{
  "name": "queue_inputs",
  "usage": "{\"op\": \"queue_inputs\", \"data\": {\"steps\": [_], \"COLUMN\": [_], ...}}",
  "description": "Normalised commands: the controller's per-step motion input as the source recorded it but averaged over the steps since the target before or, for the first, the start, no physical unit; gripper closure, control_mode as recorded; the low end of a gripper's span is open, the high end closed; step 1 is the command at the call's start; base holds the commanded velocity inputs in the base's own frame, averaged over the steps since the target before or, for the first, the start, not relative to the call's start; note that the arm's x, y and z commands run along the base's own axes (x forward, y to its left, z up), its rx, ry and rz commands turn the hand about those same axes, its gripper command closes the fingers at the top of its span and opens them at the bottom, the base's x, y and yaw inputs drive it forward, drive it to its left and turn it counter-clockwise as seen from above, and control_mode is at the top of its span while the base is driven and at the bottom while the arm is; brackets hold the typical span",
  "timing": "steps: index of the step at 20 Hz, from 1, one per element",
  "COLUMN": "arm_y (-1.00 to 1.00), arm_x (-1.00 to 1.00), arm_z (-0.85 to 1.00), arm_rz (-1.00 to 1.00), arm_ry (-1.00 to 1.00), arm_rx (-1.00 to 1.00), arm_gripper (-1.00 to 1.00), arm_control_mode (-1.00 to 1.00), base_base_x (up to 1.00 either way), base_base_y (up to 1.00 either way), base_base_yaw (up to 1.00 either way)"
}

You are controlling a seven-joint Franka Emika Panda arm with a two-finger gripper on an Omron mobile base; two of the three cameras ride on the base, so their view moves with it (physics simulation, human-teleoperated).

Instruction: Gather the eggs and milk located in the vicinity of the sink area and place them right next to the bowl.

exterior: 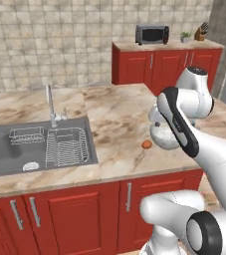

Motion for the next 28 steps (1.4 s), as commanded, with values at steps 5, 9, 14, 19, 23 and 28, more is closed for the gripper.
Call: {"op": "queue_inputs", "data": {"steps": [5,9,14,19,23,28], "arm_y": [0.0,0.0,0.0,0.0,0.0,0.0], "arm_x": [0.0,0.0,0.0,0.0,0.0,0.0], "arm_z": [0.0,0.0,0.0,0.0,0.0,0.0], "arm_rz": [0.0,0.0,0.0,0.0,0.0,0.0], "arm_ry": [0.0,0.0,0.0,0.0,0.0,0.0], "arm_rx": [0.0,0.0,0.0,0.0,0.0,0.0], "arm_gripper": [-1.0,-1.0,-1.0,-1.0,-1.0,-1.0], "arm_control_mode": [1.0,1.0,1.0,1.0,1.0,1.0], "base_base_x": [-0.15,-0.04,-0.13,-0.25,-0.2,-0.1], "base_base_y": [1.0,1.0,1.0,1.0,1.0,1.0], "base_base_yaw": [-0.03,-0.01,0.0,0.0,0.0,0.0]}}
